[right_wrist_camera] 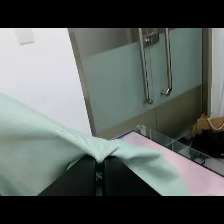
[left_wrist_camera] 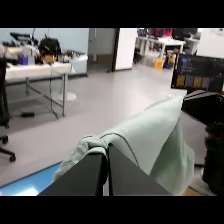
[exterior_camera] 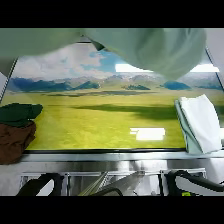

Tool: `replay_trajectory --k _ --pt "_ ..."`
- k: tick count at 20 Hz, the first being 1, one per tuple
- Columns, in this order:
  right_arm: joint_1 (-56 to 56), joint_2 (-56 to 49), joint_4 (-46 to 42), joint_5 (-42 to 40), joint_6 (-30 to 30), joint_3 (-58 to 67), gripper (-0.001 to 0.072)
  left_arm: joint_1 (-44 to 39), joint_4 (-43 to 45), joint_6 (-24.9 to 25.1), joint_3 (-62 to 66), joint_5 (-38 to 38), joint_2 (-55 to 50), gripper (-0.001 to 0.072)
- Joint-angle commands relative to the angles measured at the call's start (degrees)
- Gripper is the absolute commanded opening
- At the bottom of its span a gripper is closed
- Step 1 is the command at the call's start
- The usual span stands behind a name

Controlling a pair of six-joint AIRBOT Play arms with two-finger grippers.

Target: Fold the shirts.

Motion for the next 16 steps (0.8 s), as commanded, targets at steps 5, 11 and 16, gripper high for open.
replay_trajectory --k 5,11,16 --pt "1.7 0.0 -1.1 7.9 1.6 -10.8 0.0024 0.9 0.1 2.1 -26.5 3.3 11.3 0.0016" --pt "14.8 -3.8 -14.8 4.2 -3.4 -43.1 0.0024 -4.1 1.1 5.2 -43.2 -6.4 0.0 0.0016" --pt "17.4 -12.5 -16.3 -10.0 -7.8 -60.4 0.0025 -11.3 10.4 8.6 -57.9 0.3 -15.9 0.0016"
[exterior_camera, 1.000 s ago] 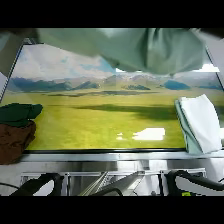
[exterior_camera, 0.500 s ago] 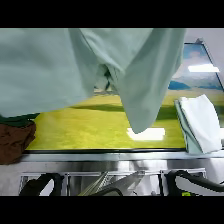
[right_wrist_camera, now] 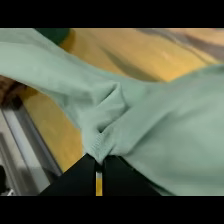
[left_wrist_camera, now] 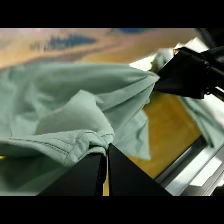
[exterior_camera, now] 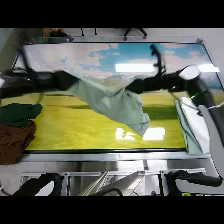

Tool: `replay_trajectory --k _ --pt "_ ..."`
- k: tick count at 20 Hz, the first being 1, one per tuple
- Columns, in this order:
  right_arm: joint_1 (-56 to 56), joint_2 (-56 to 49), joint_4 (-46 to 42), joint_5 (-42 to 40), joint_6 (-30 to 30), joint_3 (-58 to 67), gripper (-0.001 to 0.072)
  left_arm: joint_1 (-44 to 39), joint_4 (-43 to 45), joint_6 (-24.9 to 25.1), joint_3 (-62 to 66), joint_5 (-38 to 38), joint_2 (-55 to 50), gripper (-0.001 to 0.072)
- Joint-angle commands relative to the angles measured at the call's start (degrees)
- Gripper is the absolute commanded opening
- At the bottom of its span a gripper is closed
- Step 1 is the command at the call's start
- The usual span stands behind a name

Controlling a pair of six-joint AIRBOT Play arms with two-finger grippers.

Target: Fold the shirts.

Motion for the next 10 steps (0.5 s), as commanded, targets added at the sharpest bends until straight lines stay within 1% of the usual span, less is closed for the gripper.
replay_trajectory --k 1,3,5,6,7,8,10 --pt "1.6 -6.9 -2.3 -9.4 -2.6 -9.7 0.0025 -3.5 5.1 3.9 -9.1 5.3 -11.9 0.0016" --pt "1.7 -10.1 -2.2 -11.5 -2.6 -9.6 0.0025 -3.1 5.0 5.3 -10.4 9.4 -17.7 0.0016" --pt "1.6 -11.4 -2.1 -14.0 -2.6 -9.6 0.0034 -1.8 4.8 6.1 -9.5 10.4 -22.1 0.0016" --pt "1.2 -11.0 -2.1 -14.4 -2.6 -9.4 0.0134 -1.4 4.8 6.1 -8.2 9.8 -23.8 0.0016" --pt "0.4 -10.1 -2.1 -13.7 -2.6 -8.7 0.0322 -0.6 4.8 6.1 -6.2 8.8 -25.3 0.0016" --pt "-1.3 -8.0 -2.1 -12.1 -2.0 -7.6 0.0380 0.1 4.7 6.0 -4.0 7.1 -26.6 0.0016" --pt "-6.6 -1.6 -4.1 -7.6 2.4 -6.0 0.0380 0.8 4.7 6.1 0.8 3.4 -28.4 0.0016"
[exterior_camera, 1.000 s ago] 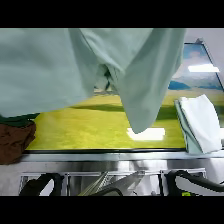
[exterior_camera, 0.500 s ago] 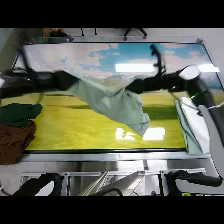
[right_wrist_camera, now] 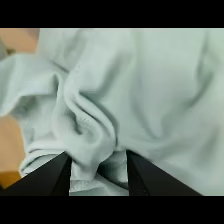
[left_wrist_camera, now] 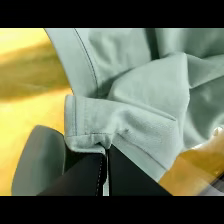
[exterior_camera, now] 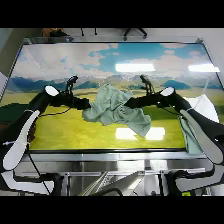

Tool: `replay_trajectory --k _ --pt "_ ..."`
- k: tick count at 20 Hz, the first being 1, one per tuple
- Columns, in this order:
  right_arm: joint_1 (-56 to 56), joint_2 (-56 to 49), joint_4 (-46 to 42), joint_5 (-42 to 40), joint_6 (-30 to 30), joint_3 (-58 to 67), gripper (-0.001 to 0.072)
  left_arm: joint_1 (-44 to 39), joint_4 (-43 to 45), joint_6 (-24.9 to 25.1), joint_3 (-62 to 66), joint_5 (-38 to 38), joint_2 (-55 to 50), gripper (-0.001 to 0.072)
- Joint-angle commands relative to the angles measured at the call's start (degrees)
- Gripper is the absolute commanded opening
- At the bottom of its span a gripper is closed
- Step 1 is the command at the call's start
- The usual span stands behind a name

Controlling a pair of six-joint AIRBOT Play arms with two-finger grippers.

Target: Fold the shirts.

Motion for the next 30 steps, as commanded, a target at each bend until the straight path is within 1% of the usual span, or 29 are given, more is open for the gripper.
replay_trajectory --k 1,3,4,5,6,7,9,11,13,15,18,20,22,24,25,26,27,28,30 --pt "-8.1 9.0 -4.9 5.2 7.8 1.4 0.0380 1.2 0.4 0.5 6.6 -5.0 -4.3 0.0016" --pt "-15.4 16.9 -17.0 10.5 19.4 0.6 0.0381 1.2 0.4 0.5 9.6 -6.6 -4.9 0.0016" --pt "-18.5 20.9 -22.7 13.4 24.1 -1.2 0.0381 1.2 0.4 0.5 10.4 -6.6 -4.9 0.0017" --pt "-20.9 24.8 -26.6 15.8 27.0 -4.4 0.0382 1.2 0.4 0.5 11.2 -6.7 -4.9 0.0016" --pt "-22.4 28.3 -28.4 17.5 28.8 -8.6 0.0382 1.2 0.4 0.5 11.6 -6.6 -4.9 0.0016" --pt "-23.5 31.8 -28.5 18.0 29.8 -14.1 0.0382 1.2 0.4 0.5 11.8 -6.5 -4.9 0.0016" --pt "-23.5 37.2 -26.9 16.1 31.2 -25.9 0.0382 1.2 0.4 0.5 11.7 -6.4 -4.9 0.0016" --pt "-23.4 39.4 -21.4 13.0 30.8 -36.2 0.0383 1.2 0.4 0.5 11.8 -6.5 -4.9 0.0016" --pt "-23.4 39.2 -12.7 9.1 25.9 -43.9 0.0382 1.2 0.4 0.5 11.8 -6.7 -4.9 0.0017" --pt "-22.8 37.9 -6.6 4.5 22.1 -47.7 0.0382 1.2 0.4 0.4 11.8 -6.7 -4.9 0.0017" --pt "-19.3 33.4 -4.3 -1.5 20.1 -48.2 0.0382 1.2 0.4 0.4 11.8 -6.7 -4.9 0.0017" --pt "-16.0 28.9 0.2 -5.3 16.8 -48.2 0.0382 1.2 0.4 0.4 11.8 -6.7 -4.9 0.0016" --pt "-12.4 23.9 7.5 -8.8 11.1 -48.1 0.0381 1.2 0.4 0.4 11.8 -6.7 -4.9 0.0017" --pt "-9.5 19.6 16.0 -10.5 3.0 -46.9 0.0374 1.2 0.4 0.4 11.8 -6.7 -4.9 0.0017" --pt "-8.5 17.9 19.8 -10.9 -1.5 -45.7 0.0312 1.2 0.4 0.4 11.8 -6.8 -4.9 0.0017" --pt "-8.0 16.2 23.0 -10.7 -5.5 -44.0 0.0195 1.2 0.4 0.4 11.8 -7.0 -4.9 0.0017" --pt "-7.8 15.5 24.3 -10.3 -7.1 -42.1 0.0095 1.2 0.3 0.4 11.8 -7.3 -4.9 0.0017" --pt "-7.8 15.6 24.2 -9.9 -7.5 -39.8 0.0025 1.3 0.2 0.3 11.9 -7.5 -4.8 0.0017" --pt "-7.9 17.5 22.9 -7.7 -7.4 -33.1 0.0024 2.4 -0.2 -1.0 13.6 -9.9 -3.8 0.0016"
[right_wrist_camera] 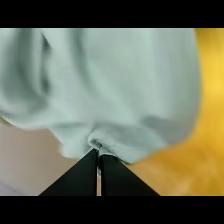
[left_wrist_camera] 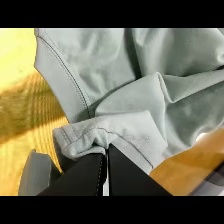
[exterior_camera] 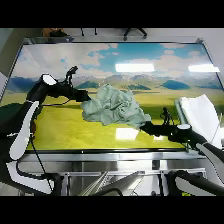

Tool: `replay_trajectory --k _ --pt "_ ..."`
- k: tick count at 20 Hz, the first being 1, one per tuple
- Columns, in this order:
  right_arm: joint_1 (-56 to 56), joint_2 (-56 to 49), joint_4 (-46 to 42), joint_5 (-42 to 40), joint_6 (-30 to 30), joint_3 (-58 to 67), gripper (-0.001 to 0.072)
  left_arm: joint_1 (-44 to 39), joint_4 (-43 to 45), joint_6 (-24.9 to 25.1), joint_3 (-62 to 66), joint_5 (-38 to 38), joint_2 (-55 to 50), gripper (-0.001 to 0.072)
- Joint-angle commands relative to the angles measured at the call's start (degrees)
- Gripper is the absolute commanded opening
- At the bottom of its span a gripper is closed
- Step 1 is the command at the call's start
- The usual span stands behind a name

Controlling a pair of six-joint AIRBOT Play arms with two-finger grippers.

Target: Fold the shirts.

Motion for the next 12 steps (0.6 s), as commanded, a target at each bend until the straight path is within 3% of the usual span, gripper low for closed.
replay_trajectory --k 1,6,12 --pt "0.4 1.5 3.4 4.1 -4.7 11.0 0.0024 1.9 -2.3 -1.1 2.7 -3.6 2.3 0.0016" --pt "-8.2 5.5 3.0 15.3 -0.6 43.0 0.0024 8.3 -15.6 -3.3 14.6 -7.6 17.1 0.0015" --pt "-18.6 5.5 2.9 19.8 2.9 86.6 0.0023 13.0 -15.9 -6.5 35.7 -3.4 38.1 0.0015"
